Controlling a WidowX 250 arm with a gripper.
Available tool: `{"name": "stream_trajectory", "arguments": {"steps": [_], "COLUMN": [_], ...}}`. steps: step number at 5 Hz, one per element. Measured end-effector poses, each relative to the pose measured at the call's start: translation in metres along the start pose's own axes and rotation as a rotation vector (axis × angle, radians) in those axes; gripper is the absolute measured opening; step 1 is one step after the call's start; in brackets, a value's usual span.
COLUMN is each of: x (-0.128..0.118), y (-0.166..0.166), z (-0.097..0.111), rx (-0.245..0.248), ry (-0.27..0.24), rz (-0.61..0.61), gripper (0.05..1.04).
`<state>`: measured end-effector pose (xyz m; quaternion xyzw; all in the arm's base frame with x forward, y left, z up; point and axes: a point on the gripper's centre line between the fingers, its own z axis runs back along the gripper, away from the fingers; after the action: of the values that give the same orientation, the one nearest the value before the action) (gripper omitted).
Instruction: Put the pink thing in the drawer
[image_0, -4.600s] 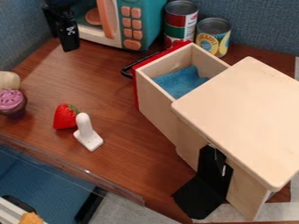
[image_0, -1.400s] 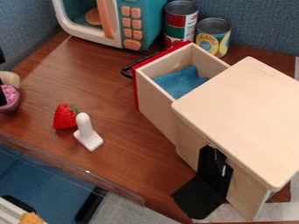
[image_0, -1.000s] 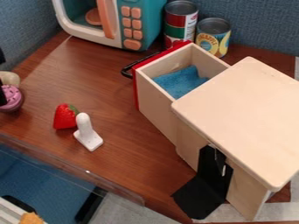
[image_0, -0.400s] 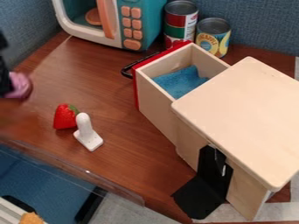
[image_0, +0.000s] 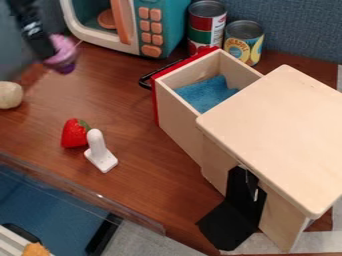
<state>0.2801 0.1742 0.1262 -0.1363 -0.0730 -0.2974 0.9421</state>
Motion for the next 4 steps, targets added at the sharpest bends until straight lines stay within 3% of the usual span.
{"name": "stream_trajectory", "arguments": {"steps": [1,2,4], "x": [0.047,0.075,0.113], "y": [-0.035,-0.066,-0.115], "z": [-0.002,-0.022,-0.047], "rx": [0.006,0.011,0.007], "ry": [0.038,0.093,0.15], "rz": [-0.108,-0.181,-0.248], "gripper": [0.836,0.836,0.836]}}
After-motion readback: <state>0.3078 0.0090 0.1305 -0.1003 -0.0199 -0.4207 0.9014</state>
